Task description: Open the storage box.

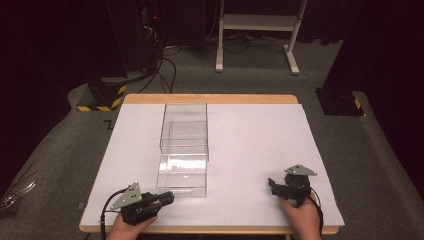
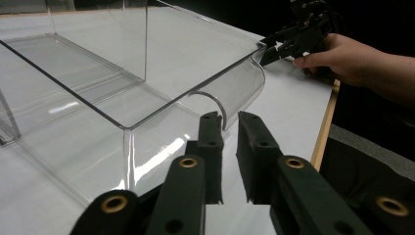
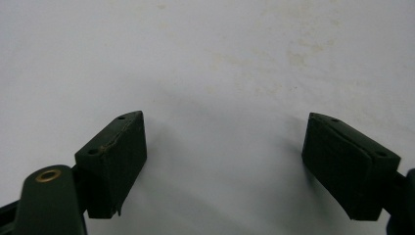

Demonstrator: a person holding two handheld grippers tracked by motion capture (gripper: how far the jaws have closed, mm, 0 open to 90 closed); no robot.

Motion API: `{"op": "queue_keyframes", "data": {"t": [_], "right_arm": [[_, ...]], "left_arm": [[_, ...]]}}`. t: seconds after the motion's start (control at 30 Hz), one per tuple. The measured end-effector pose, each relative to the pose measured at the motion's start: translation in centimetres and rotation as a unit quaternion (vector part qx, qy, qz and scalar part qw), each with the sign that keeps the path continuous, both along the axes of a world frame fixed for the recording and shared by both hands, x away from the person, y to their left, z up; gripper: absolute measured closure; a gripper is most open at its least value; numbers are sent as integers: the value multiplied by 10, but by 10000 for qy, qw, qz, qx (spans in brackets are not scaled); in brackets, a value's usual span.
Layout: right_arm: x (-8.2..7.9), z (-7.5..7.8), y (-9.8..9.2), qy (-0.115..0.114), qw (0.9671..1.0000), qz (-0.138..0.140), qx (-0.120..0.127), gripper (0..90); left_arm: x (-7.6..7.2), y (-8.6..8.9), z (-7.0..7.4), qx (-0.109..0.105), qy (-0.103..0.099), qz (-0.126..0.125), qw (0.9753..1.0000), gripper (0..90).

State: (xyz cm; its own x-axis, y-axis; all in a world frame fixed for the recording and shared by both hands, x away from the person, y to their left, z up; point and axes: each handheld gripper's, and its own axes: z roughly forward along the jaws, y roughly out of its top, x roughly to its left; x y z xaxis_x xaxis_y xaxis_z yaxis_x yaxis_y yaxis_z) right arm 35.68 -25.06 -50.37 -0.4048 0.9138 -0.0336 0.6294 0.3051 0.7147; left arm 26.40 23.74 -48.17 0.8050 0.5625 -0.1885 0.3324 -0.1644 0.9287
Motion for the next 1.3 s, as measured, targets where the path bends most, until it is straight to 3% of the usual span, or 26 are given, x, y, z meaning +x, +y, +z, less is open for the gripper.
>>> {"op": "queue_keyframes", "data": {"t": [0.37,0.5,0.6,0.7,0.83,0.97,1.1,1.3], "right_arm": [[0,0,0,6,10000,-4,7,169],[0,0,0,6,10000,-4,6,169],[0,0,0,7,10000,-2,8,169],[0,0,0,8,10000,-3,9,169],[0,0,0,8,10000,-2,9,169],[0,0,0,8,10000,-3,9,169],[0,0,0,10,10000,-3,12,169],[0,0,0,10,10000,-4,13,169]], "left_arm": [[-4,12,17,-296,-246,164,9991,726],[-4,19,22,-394,-387,336,9979,726],[-3,29,25,-536,-471,610,9956,713],[1,42,25,-559,-583,991,9918,685],[7,59,18,-282,-622,1578,9851,645],[16,72,6,177,-433,2245,9733,569],[22,78,-4,609,-244,2628,9626,521],[28,80,-14,758,-67,2730,9590,494]]}}
